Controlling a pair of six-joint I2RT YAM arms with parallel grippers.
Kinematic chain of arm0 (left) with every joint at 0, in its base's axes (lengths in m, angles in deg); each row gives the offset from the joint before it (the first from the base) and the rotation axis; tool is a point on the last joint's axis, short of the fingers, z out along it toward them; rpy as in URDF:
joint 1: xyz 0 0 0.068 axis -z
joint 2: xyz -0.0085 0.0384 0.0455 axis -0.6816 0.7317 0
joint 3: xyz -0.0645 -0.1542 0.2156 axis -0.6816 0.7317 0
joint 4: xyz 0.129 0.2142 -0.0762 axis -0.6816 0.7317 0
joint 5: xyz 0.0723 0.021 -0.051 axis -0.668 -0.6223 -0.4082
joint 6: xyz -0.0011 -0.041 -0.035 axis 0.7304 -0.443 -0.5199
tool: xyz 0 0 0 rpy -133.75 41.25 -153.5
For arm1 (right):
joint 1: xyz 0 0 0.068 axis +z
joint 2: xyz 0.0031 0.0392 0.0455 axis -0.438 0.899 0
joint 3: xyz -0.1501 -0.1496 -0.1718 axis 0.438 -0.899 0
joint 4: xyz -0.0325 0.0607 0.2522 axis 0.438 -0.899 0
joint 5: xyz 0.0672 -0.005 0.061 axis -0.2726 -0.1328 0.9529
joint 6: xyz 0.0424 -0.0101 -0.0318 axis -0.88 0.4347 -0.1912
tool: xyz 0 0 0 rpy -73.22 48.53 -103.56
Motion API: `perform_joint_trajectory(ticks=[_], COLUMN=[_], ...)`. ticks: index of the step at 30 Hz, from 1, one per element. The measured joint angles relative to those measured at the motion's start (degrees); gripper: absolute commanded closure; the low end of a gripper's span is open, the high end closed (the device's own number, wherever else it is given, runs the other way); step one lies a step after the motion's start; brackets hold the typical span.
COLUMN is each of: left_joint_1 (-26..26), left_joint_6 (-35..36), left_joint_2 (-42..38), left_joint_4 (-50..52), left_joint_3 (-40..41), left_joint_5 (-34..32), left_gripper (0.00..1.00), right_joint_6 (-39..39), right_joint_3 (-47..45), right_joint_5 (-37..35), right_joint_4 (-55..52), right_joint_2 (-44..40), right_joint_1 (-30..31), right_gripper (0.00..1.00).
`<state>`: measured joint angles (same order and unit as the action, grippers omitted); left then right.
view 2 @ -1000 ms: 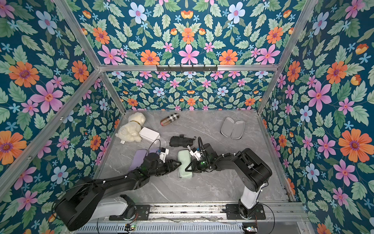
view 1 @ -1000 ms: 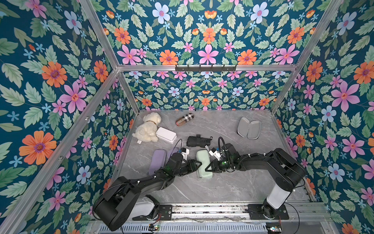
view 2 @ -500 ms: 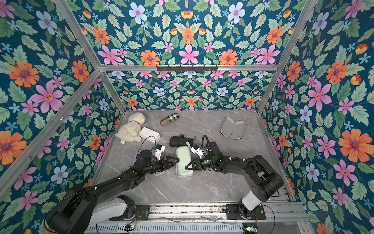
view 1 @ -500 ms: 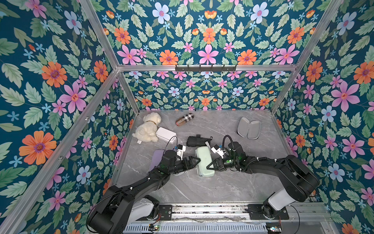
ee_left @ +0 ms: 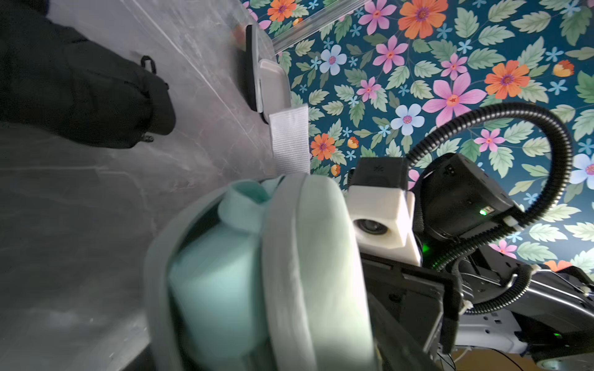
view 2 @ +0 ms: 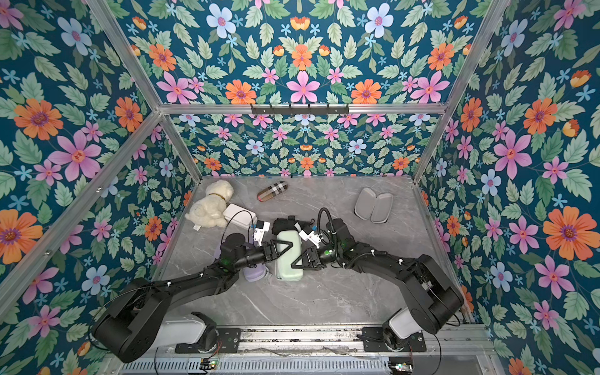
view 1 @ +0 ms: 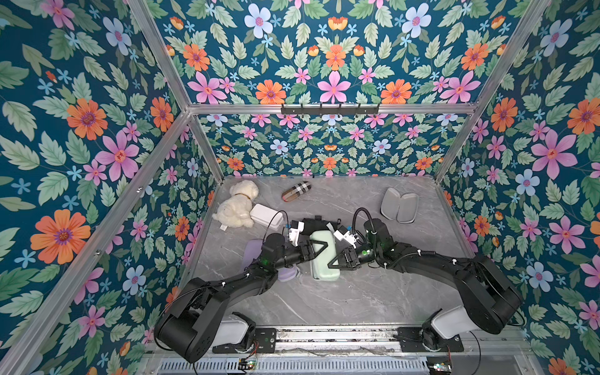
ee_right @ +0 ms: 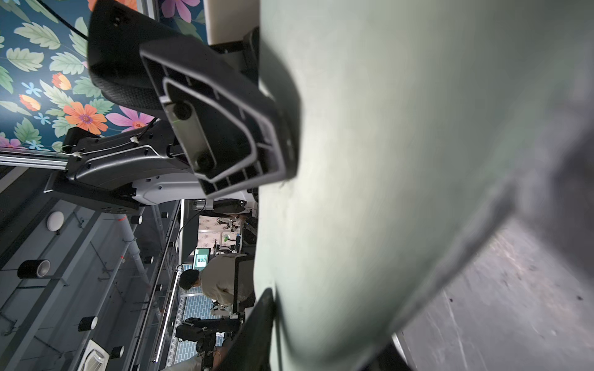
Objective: Put umbrellas into zippered umbrella sleeves
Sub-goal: Pick up the umbrella sleeve at the center of the board, then zip the zipper on the umbrella sleeve.
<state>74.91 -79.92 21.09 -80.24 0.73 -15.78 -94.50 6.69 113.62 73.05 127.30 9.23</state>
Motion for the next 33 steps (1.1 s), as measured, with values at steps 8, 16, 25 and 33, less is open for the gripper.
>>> perform_joint_trajectory(ticks=[8,16,25,33], left_joint_1=[-1.75,-4.87,-5.31,-4.44], left_joint_6=[-0.09,0.52,4.09,10.27], left_joint_2=[-0.02,0.63,1.68,1.38], left_joint_4=[0.02,1.86,5.22,12.81], left_joint_3=[-0.72,-5.9,-15.61,-20.74], left_joint_5=[2.89,2.36,4.15,5.46], left_gripper=[0.64,0.85,0.84,0.84], right_joint_6=[2.01,4.87,29.68,45.77], right_joint_3=[-3.08,-9.55,-14.71,-10.67], right_joint_5=[-3.26,-10.82,-41.48,-57.09], right_joint_4=[-3.76,-4.7,-6.73,-4.28], right_joint_2=[-3.56,-14.36,-27.3,-23.89], right_joint_1=[-1.62,-4.04,3.23,9.29], right_gripper=[0.36,0.42,0.46,0.46])
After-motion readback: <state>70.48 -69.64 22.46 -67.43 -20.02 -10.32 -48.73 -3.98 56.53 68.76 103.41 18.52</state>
